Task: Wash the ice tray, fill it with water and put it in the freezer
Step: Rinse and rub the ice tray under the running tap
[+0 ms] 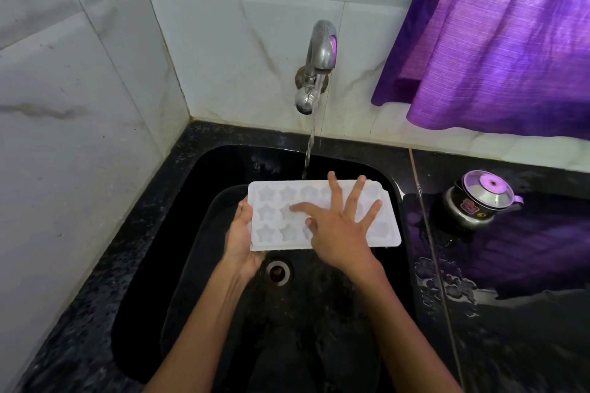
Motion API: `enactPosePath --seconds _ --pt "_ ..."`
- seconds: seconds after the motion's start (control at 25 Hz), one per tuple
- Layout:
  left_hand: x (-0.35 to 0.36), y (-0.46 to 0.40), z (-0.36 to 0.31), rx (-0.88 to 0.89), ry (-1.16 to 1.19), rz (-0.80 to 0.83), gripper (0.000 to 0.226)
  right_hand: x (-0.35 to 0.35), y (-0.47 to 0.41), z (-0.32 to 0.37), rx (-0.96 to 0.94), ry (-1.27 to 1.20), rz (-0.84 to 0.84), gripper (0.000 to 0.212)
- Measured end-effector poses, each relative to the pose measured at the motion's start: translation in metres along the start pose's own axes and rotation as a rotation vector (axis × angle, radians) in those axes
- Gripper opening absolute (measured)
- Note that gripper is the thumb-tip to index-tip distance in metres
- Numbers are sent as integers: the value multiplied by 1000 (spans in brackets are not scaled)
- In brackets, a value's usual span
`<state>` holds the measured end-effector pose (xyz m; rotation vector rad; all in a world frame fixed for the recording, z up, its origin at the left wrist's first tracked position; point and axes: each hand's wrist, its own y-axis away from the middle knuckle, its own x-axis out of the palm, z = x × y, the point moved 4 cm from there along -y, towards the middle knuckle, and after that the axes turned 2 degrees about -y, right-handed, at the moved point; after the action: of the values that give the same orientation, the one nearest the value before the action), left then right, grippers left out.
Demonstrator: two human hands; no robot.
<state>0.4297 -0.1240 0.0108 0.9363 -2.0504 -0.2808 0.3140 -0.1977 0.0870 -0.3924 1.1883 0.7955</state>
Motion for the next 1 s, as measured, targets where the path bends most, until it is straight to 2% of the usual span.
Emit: enactPosePath --seconds 0.12,0.28,0.48,0.64,1.0 --pt "-1 -2 -4 14 25 -3 39 -5 12 -4 -10 25 -55 44" --pt "2 -3 -8 1 1 3 46 5 23 13 -58 136 -18 65" --pt "2 -2 -9 92 -2 -14 29 -1 20 24 -55 324 -15 48" --pt "4 -1 1 84 -30 -23 31 2 25 30 -17 401 5 27" --pt "6 2 4 55 -42 -41 33 3 21 20 -72 332 41 44"
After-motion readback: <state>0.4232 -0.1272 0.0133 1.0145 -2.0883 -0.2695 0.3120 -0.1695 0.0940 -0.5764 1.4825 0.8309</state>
